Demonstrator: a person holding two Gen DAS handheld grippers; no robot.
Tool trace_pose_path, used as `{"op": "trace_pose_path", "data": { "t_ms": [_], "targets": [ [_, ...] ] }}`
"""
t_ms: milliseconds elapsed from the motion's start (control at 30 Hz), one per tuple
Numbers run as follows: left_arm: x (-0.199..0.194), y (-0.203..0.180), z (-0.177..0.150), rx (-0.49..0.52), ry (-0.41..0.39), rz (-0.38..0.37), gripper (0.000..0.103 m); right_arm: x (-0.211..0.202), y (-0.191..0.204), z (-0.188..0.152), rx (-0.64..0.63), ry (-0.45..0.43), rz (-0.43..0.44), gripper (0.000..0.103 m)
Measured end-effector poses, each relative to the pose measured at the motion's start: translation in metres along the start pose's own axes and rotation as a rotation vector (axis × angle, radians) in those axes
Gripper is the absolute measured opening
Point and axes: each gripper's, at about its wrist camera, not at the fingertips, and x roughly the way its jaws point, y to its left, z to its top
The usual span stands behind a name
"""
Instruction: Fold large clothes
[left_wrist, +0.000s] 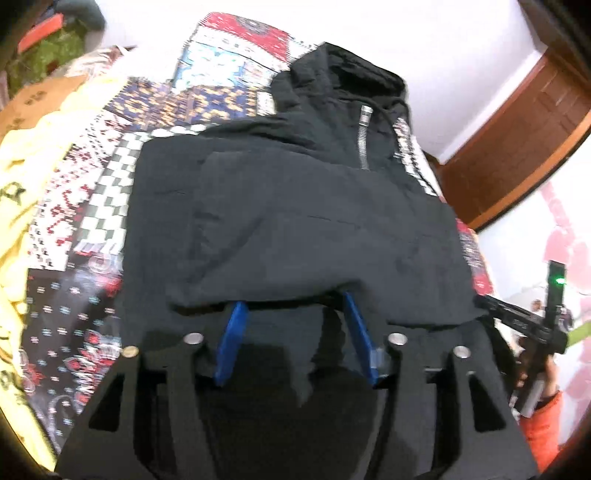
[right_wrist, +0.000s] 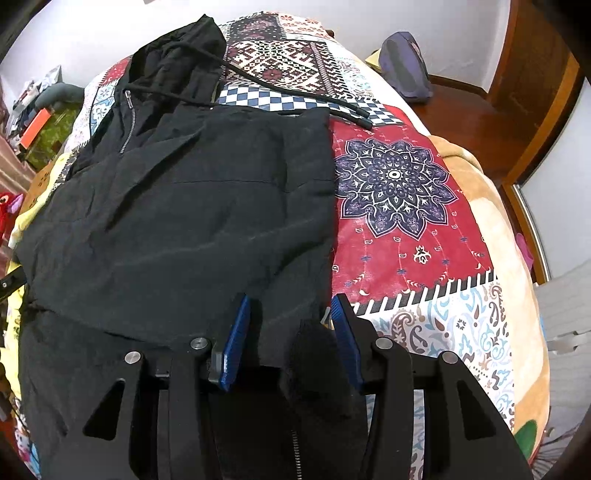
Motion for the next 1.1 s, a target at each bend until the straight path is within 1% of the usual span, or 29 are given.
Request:
{"op": "trace_pose_path", "data": {
  "t_ms": [33, 100, 167, 300, 367, 400, 467, 533, 567, 600, 633, 700, 767, 967, 1100],
  "targets": [
    [0.001, -0.001, 0.001, -0.007, -0.001, -0.008, 0.066, 0.0, 0.001, 0.0, -0.002, -0.001, 0.0, 0.042],
    [0.005, 0.0, 0.003, -0.027, -0.002, -0.006, 0.069, -0.001, 0.004, 0.0, -0.013, -0.003, -0.011, 0.042],
    [0.008, 0.007, 0.008, -0.079, 0.001, -0.02, 0.069, -0.003, 0.008, -0.001, -0.028, -0.005, -0.02, 0.042],
    [0.009, 0.024, 0.016, -0.212, -0.015, -0.09, 0.069, -0.007, 0.012, -0.001, -0.052, -0.013, -0.021, 0.042],
    [0.012, 0.032, 0.02, -0.269, -0.019, -0.102, 0.069, -0.009, 0.013, 0.0, -0.056, -0.017, -0.021, 0.042],
    [0.014, 0.036, 0.023, -0.299, -0.026, -0.094, 0.068, -0.009, 0.014, 0.001, -0.057, -0.018, -0.021, 0.042],
    [0.017, 0.038, 0.028, -0.309, -0.036, -0.054, 0.057, -0.011, 0.014, 0.002, -0.055, -0.02, -0.019, 0.042],
    [0.02, 0.036, 0.033, -0.293, -0.043, -0.006, 0.038, -0.013, 0.014, 0.003, -0.051, -0.023, -0.01, 0.042],
    [0.021, 0.032, 0.037, -0.277, -0.049, 0.016, 0.032, -0.013, 0.014, 0.004, -0.049, -0.024, -0.008, 0.042],
    [0.022, 0.03, 0.039, -0.263, -0.051, 0.024, 0.019, -0.014, 0.014, 0.005, -0.047, -0.027, -0.004, 0.042],
    [0.021, 0.023, 0.044, -0.234, -0.055, 0.034, 0.009, -0.015, 0.014, 0.005, -0.047, -0.029, -0.003, 0.042],
    [0.014, 0.008, 0.053, -0.172, -0.084, 0.059, 0.006, -0.018, 0.015, 0.008, -0.053, -0.036, -0.01, 0.042],
    [0.004, -0.007, 0.061, -0.108, -0.119, 0.071, 0.005, -0.021, 0.015, 0.012, -0.055, -0.048, -0.021, 0.042],
    [-0.055, -0.051, 0.085, 0.081, -0.264, 0.057, 0.005, -0.037, 0.013, 0.027, -0.051, -0.095, -0.024, 0.042],
    [-0.081, -0.066, 0.088, 0.174, -0.33, 0.081, 0.005, -0.043, 0.017, 0.035, -0.058, -0.118, -0.017, 0.042]
  ]
}}
